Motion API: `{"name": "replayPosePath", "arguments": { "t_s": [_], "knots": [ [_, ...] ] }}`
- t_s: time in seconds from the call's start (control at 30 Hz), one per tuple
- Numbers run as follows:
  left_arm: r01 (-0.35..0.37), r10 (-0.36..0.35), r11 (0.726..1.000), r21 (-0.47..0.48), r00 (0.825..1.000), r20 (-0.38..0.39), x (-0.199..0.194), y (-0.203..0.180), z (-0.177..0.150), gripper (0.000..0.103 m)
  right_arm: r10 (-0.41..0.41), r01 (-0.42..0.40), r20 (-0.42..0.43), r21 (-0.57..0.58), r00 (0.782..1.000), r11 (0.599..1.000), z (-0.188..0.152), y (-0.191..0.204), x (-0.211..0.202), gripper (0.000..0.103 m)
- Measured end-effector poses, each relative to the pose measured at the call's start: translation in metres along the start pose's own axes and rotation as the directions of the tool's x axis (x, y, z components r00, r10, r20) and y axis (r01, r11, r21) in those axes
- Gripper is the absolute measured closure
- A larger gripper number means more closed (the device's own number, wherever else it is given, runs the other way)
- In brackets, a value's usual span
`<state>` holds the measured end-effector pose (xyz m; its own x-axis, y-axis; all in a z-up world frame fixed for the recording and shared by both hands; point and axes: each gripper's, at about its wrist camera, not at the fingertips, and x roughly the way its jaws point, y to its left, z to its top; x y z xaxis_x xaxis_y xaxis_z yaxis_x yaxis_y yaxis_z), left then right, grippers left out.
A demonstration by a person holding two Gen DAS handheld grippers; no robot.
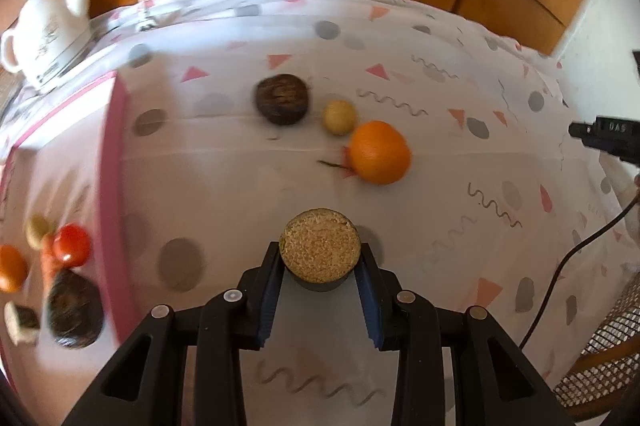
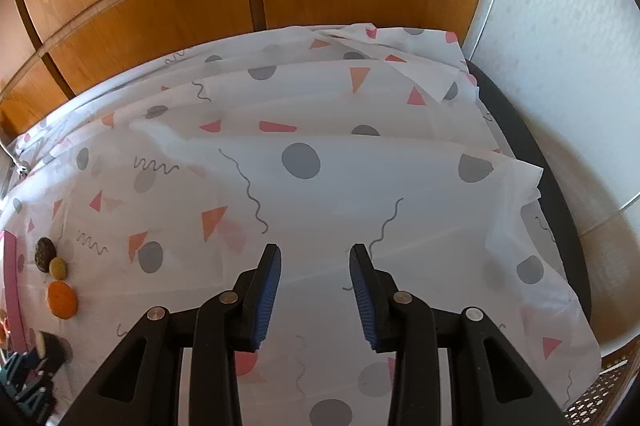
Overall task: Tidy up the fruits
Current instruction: 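Grasp the cut round tuber slice with the left gripper, then carry the tuber slice into the pink tray and open the left gripper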
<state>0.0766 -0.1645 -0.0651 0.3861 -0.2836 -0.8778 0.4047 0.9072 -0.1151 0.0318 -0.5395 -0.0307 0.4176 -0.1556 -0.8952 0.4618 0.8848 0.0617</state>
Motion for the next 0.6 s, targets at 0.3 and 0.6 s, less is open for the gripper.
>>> {"name": "replayPosePath", "arguments": {
  "t_s": [0.3, 0.6],
  "knots": [
    [0.022, -0.018, 0.999, -0.048, 0.996, 0.092, -0.046, 0.026, -0.012, 0.067, -0.047, 0.047, -0.022, -0.018, 0.999, 0.999, -0.004, 0.001, 0.007, 0.067],
    [0.02, 0.015, 0.978, -0.208, 0.986, 0.167, -0.088, 0.081, -0.02, 0.067, -0.076, 0.075, -0.024, -0.04, 0.997, 0.996, -0.006, 0.003, 0.009, 0.067]
  ]
}}
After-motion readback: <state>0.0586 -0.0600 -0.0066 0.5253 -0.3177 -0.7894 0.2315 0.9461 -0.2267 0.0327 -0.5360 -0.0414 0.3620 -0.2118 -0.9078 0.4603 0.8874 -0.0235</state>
